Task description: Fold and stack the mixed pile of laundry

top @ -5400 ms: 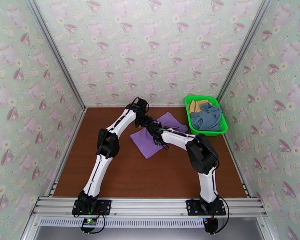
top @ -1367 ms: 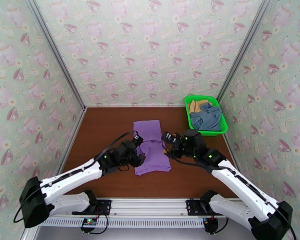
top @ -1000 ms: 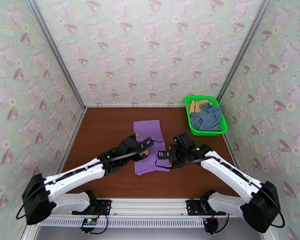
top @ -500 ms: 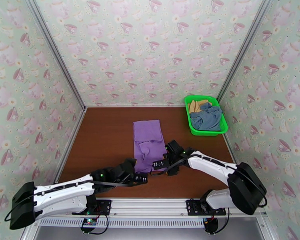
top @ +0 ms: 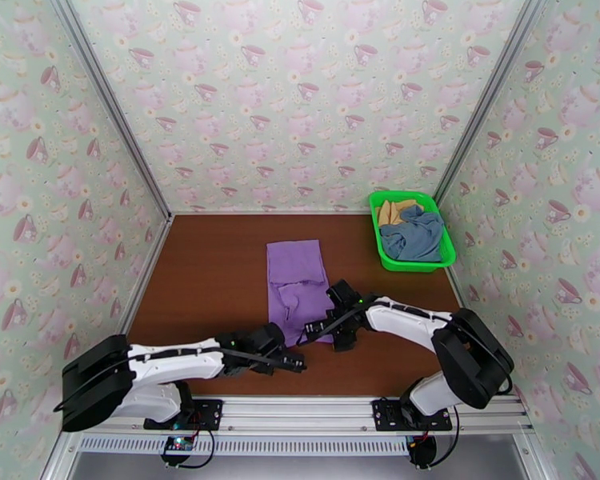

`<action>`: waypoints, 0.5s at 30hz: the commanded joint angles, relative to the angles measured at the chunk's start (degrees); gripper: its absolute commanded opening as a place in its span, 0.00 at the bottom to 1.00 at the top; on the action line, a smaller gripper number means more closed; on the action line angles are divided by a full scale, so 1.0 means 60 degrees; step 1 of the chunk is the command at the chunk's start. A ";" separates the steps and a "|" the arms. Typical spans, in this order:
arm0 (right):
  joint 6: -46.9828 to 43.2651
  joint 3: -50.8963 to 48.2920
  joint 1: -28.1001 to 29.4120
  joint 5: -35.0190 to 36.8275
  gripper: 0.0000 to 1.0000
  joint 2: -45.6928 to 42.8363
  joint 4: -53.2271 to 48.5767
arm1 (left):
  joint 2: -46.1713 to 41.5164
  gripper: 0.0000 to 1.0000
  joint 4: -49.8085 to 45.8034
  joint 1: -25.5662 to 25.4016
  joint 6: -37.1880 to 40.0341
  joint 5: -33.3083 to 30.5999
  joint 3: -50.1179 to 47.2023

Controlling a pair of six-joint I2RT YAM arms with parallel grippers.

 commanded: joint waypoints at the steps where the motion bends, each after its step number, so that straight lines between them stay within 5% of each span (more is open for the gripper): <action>1: 0.0032 0.0268 -0.0160 0.0442 0.68 0.0611 0.0475 | 0.0424 0.60 0.0536 0.0327 -0.0016 0.0282 0.0275; 9: 0.0106 0.0408 -0.0185 0.0466 0.51 0.1118 0.0563 | 0.1900 0.31 0.0009 0.0697 -0.0072 0.0511 0.0986; 14: 0.0105 0.0456 -0.0205 0.0504 0.29 0.1077 0.0599 | 0.2467 0.00 -0.0764 0.0744 -0.0102 0.0597 0.1537; 15: 0.0127 0.0479 -0.0212 0.0519 0.22 0.1052 0.0632 | 0.2519 0.00 -0.0997 0.0755 -0.0139 0.0616 0.1686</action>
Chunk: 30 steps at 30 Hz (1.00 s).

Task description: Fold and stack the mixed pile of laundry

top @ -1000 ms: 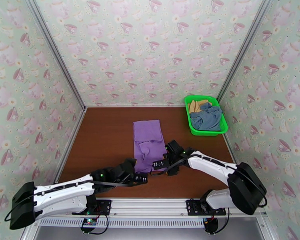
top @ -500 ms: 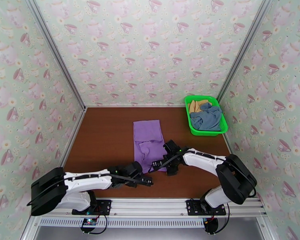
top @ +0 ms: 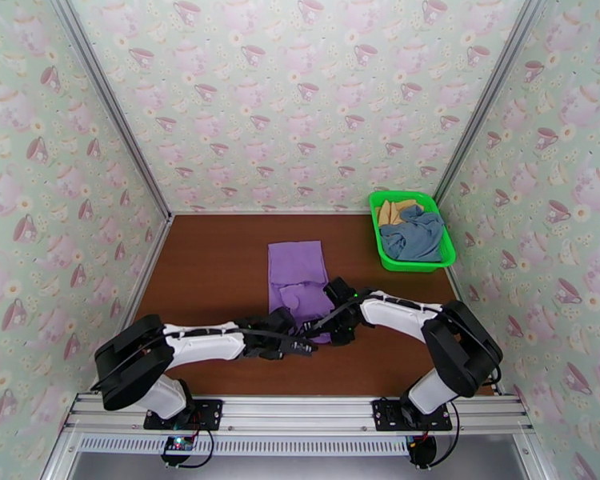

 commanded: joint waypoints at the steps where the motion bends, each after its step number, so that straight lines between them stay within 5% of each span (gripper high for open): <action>1: 0.0056 0.0007 -0.0131 0.0778 0.11 0.0464 0.1057 | 0.0597 0.00 -0.0900 0.0174 -0.0159 0.0108 0.0240; 2: 0.0080 0.0063 -0.0130 0.0785 0.00 0.0440 0.1017 | 0.0596 0.00 -0.0987 0.0189 -0.0195 0.0088 0.0311; 17: 0.1413 0.1024 -0.1271 -0.0177 0.00 -0.1615 0.1716 | -0.2053 0.00 -0.1584 0.1260 0.0006 -0.0270 0.1423; 30: 0.3527 0.4082 -0.1791 0.1401 0.00 0.1027 0.3534 | 0.0243 0.00 -0.0462 0.3865 0.0933 0.0944 0.4617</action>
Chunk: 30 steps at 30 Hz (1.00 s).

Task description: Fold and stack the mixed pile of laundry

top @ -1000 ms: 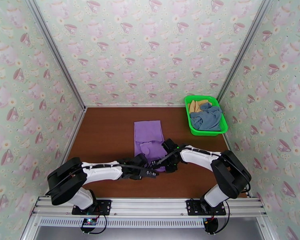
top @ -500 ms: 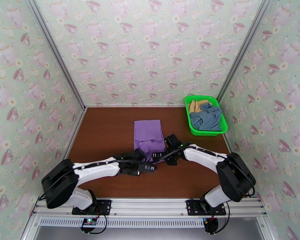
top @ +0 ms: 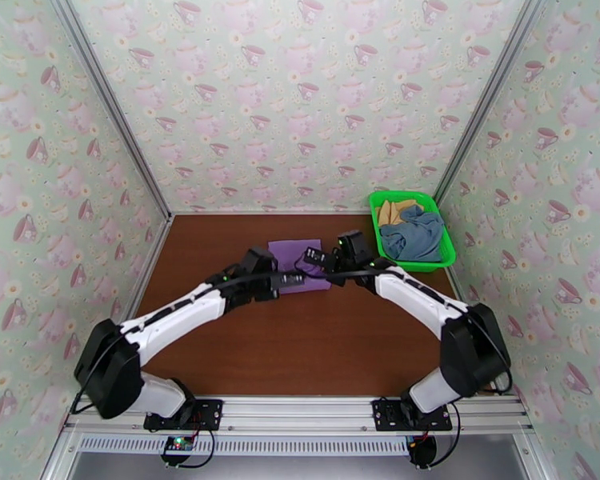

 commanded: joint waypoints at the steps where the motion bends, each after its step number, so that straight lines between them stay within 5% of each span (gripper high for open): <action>1: 0.0807 0.1082 -0.0174 0.0739 0.00 0.0945 0.0634 | 0.0937 0.00 0.0373 0.0504 0.0439 0.0587 0.0999; 12: 0.1333 0.4267 -0.0490 0.1034 0.00 0.4422 0.0815 | 0.4890 0.00 0.0034 0.1430 0.0809 0.0982 0.4369; 27: 0.2344 0.6270 -0.0663 0.0850 0.05 0.6691 0.1250 | 0.6600 0.00 0.1194 0.2051 0.0738 0.0159 0.5212; 30: 0.2603 0.6605 -0.0670 0.0953 0.30 0.6966 0.1168 | 0.6984 0.35 0.1385 0.2074 0.0608 -0.0129 0.5440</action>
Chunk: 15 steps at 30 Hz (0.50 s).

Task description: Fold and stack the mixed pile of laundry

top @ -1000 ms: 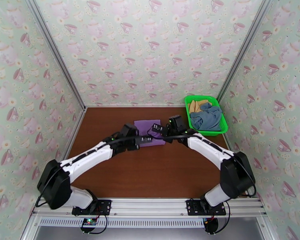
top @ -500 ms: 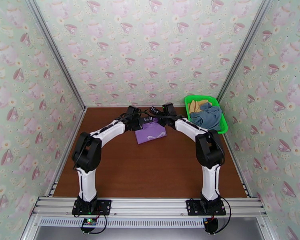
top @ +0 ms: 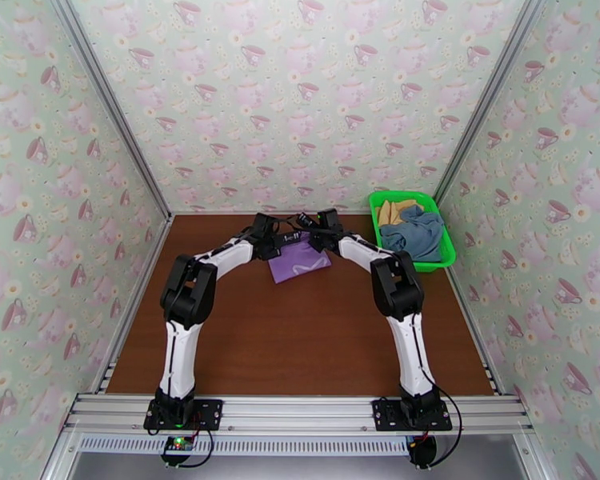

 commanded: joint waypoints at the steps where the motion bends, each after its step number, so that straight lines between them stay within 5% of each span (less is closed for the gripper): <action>1: 0.0549 0.0468 -0.0057 0.0114 0.38 0.0353 0.0097 | 0.0548 0.39 0.0593 0.0086 -0.0138 -0.0547 0.0379; 4: 0.1208 0.0472 -0.0123 0.0143 0.52 0.0388 0.0420 | 0.0779 0.54 0.1585 0.0114 -0.0513 -0.1239 0.0484; 7: 0.2037 0.0376 -0.0281 -0.0261 0.60 0.0185 0.0735 | 0.0936 0.57 0.2084 0.0126 -0.0887 -0.2329 0.0877; 15: 0.5069 -0.1839 -0.1054 -0.2608 0.66 -0.1916 0.3428 | 0.0415 0.65 0.3058 0.0254 -0.1142 -0.5803 0.0766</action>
